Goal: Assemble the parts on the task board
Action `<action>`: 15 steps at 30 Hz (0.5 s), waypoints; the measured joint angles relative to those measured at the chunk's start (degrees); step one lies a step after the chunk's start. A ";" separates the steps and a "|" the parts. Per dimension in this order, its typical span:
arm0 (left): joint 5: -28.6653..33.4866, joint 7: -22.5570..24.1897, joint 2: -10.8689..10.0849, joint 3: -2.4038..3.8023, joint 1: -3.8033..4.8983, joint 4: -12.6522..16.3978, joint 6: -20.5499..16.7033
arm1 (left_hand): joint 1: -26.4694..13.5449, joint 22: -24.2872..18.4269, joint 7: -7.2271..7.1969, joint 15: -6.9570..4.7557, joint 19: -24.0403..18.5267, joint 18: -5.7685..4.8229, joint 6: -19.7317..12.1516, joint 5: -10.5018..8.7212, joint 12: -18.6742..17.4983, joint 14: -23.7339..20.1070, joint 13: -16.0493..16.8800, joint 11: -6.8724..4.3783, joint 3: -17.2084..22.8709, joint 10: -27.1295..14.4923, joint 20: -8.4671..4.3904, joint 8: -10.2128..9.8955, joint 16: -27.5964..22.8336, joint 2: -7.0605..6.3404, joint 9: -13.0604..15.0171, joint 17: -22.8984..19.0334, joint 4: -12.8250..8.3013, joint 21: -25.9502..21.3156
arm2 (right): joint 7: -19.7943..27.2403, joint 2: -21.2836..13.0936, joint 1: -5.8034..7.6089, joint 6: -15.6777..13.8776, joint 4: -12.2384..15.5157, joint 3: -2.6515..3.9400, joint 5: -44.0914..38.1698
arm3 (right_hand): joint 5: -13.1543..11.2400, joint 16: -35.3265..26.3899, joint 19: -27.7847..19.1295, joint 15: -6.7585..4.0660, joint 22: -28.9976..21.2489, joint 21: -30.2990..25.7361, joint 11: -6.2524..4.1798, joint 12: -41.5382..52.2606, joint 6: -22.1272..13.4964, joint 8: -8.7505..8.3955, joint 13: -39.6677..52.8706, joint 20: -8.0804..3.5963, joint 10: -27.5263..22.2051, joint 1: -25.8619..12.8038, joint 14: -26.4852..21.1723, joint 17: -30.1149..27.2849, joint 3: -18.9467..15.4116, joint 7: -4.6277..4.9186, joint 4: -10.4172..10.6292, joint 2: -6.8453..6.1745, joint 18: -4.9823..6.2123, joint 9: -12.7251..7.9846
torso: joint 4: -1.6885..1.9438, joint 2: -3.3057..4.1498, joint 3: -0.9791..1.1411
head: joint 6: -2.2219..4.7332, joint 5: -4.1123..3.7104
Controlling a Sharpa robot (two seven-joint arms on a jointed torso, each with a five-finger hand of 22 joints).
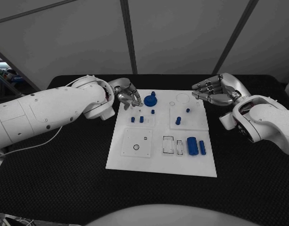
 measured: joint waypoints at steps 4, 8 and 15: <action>-2.73 6.91 1.17 -0.20 -1.35 -0.01 -3.58 | 1.69 -2.07 0.17 0.31 0.57 0.00 1.04 -0.61 -4.20 0.05 -5.15 0.43 3.04 -0.18 0.89 -2.17 -1.94 -1.71 -4.26 -3.20 -1.41 -2.42 | 0.00 0.04 0.00 0.00 -0.03 0.00 0.00 | 0.00 0.00 0.00 0.00 -0.02 0.00 0.00 0.00 0.00 0.00 0.00 0.00 0.00 0.00 0.00 0.00 0.00 0.00 0.00 0.00 0.00 0.00 | -0.03 0.01 -0.01 | 0.26 -0.31; -7.37 11.59 2.81 -0.37 -2.01 -0.72 -5.68 | 1.57 -2.17 -0.07 0.17 2.61 0.00 2.02 -0.71 -6.44 1.98 -8.14 0.53 3.65 -0.08 0.77 -3.11 -0.07 -2.99 -6.70 -3.65 -1.93 -2.42 | 0.00 0.09 0.00 0.01 -0.07 0.00 0.00 | 0.00 0.00 0.00 0.00 -0.02 0.00 0.00 0.00 0.00 0.00 0.00 0.00 0.00 0.00 0.00 0.00 0.00 0.00 0.00 0.00 0.00 0.00 | -0.07 0.04 -0.03 | 0.47 -0.57; -16.83 15.03 5.15 -1.36 -2.39 -3.07 -6.62 | 0.82 -1.23 -0.88 -0.24 5.74 -0.01 4.07 -0.71 -8.27 4.64 -11.96 0.45 4.07 0.38 0.44 -4.28 5.09 -3.74 -10.23 -3.20 -2.34 -0.61 | 0.00 0.32 0.00 0.04 -0.12 0.00 0.00 | 0.00 0.00 0.00 0.00 -0.02 0.00 0.00 0.00 0.00 0.00 0.00 0.00 0.00 0.00 0.00 0.00 0.00 0.00 0.00 0.00 0.00 0.00 | -0.08 0.05 -0.02 | 0.73 -0.85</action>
